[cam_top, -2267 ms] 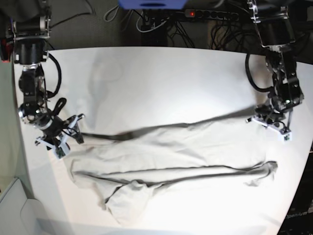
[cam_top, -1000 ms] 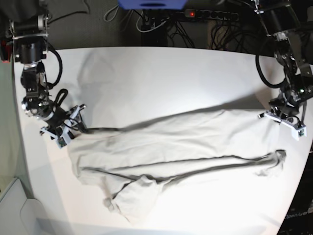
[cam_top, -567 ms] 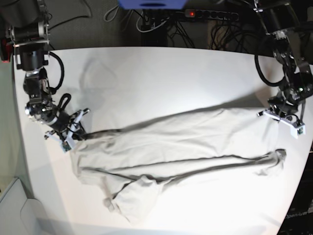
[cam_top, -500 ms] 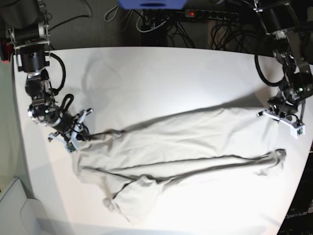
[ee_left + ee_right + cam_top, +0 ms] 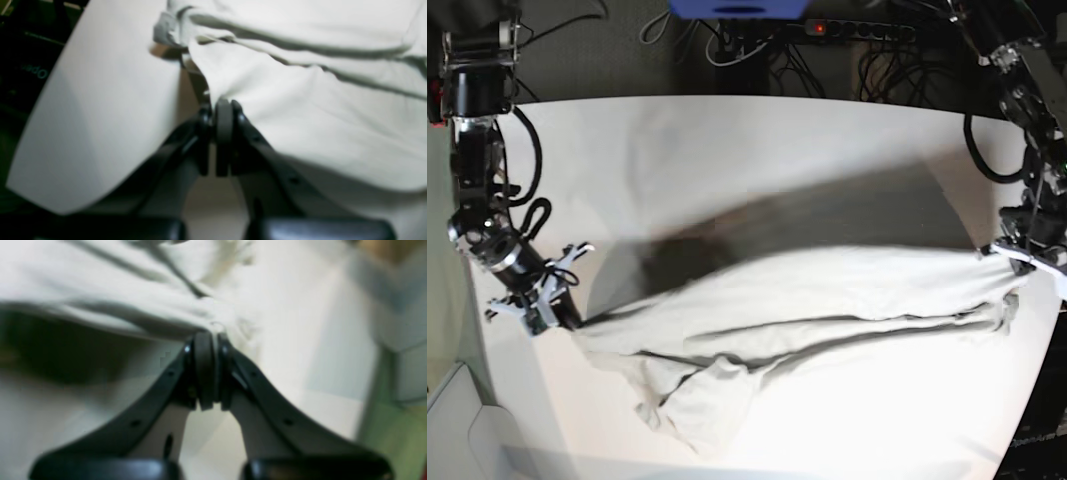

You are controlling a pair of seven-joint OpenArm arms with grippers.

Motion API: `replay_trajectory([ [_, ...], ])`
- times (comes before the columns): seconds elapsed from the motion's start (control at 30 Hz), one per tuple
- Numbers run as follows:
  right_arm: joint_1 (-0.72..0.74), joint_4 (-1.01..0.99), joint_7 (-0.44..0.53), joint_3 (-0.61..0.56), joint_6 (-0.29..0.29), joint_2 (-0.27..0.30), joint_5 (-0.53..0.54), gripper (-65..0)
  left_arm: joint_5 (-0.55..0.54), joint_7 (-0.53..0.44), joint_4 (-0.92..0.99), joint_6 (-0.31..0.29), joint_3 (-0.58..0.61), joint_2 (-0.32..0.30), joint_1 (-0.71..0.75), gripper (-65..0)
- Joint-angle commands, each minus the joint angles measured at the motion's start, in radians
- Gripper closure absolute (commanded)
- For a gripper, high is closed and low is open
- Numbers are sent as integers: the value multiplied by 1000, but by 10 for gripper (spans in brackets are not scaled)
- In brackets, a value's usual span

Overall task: Layout the t-shirt on the table in an organized manner, then fold the t-shirt properly
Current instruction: 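Lift the grasped edge with both grippers, unfolding the t-shirt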

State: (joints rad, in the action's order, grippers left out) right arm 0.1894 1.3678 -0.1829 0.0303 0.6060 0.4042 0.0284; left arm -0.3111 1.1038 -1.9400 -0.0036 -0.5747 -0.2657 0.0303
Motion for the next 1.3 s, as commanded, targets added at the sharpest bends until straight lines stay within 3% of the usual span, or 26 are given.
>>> replay_trajectory([
  [0.0, 23, 49, 30, 29, 7, 5, 14, 0, 3, -18, -28, 6, -15, -7, -31, -1],
  [0.2, 34, 235, 16, 190, 7, -31, 14, 0, 3, 42, -37, 4, -69, -7, -158, -1],
  [0.33, 121, 356, -89, 247, 7, -55, 14, 0, 3, 85, -52, 4, -71, -5, -286, -2],
  [0.5, 229, 421, -211, 254, 7, -52, 14, 0, 3, 147, -51, 4, -49, -4, -428, -2],
  [0.83, 408, 397, -289, 247, 7, -54, 12, -4, 5, 115, 107, 7, 37, 3, -656, -2],
  [1.07, 552, 235, -290, 233, 7, -23, 12, -4, 5, -72, 276, 7, 114, 53, -728, -2],
  [1.27, 709, 91, -286, 214, 7, -17, 12, -5, 5, -235, 426, 7, 186, 59, -835, -2],
])
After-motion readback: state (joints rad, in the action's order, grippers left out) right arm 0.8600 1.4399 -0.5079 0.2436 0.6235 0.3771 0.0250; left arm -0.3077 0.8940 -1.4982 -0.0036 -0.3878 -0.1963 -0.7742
